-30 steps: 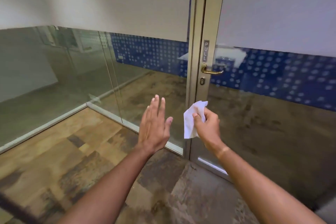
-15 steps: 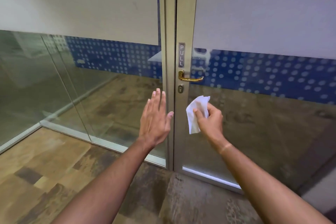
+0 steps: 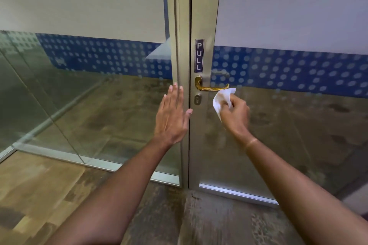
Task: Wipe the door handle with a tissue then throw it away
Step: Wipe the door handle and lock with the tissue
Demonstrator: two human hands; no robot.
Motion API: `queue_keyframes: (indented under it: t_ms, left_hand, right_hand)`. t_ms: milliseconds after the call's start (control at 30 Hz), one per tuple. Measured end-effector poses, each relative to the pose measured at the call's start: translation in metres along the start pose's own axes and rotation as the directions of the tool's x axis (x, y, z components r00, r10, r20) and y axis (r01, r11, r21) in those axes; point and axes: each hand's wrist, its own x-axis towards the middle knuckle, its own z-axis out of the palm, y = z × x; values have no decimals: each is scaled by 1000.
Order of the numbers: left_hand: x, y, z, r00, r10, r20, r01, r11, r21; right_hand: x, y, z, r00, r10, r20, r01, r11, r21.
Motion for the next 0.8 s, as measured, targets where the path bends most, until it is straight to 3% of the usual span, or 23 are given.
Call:
queue_keyframes:
  t_ms: [200, 433, 633, 800]
  left_hand:
    - [44, -15, 36, 1000, 15, -27, -15, 999, -33]
    - [101, -31, 72, 999, 4, -32, -7, 997, -83]
    - [132, -40, 97, 999, -10, -38, 6, 994, -112]
    - [153, -50, 111, 995, 49, -90, -62, 987, -148]
  right_hand:
    - [58, 9, 20, 983, -182, 22, 183, 968, -170]
    - [126, 8, 49, 915, -364, 173, 399, 878, -265]
    - [162, 6, 72, 852, -380, 360, 511, 751, -418]
    - [169, 12, 94, 735, -429, 525, 669, 583, -460]
